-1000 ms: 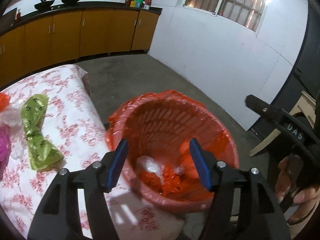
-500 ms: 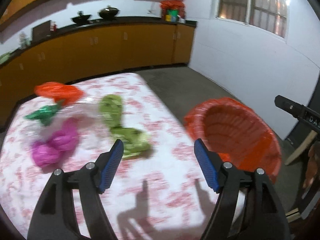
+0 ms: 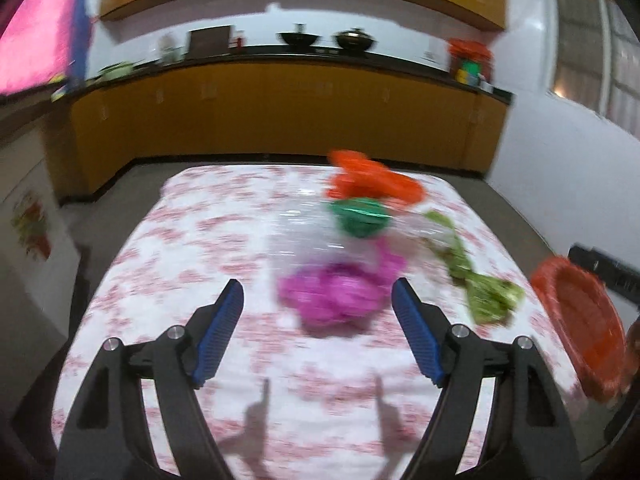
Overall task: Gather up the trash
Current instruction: 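Move both tools back over the table toward the remaining bags, then grasp the green paw-print bag with the right tool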
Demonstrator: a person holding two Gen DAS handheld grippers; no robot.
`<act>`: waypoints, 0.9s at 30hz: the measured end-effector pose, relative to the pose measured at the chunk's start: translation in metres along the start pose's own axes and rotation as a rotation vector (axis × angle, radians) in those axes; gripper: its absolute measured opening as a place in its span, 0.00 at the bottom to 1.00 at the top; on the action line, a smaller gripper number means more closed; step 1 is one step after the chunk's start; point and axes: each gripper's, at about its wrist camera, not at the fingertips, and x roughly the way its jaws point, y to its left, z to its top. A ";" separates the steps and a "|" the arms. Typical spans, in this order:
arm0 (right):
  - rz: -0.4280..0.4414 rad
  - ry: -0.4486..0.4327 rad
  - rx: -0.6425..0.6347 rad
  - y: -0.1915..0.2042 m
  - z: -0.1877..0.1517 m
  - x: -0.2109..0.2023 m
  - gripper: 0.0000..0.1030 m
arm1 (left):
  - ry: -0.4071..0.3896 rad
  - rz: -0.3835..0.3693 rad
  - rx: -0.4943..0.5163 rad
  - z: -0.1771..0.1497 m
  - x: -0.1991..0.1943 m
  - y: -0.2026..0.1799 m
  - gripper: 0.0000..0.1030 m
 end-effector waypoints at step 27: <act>-0.016 0.231 -0.105 0.048 -0.014 0.108 0.36 | -0.003 0.017 -0.099 0.008 0.026 0.063 0.73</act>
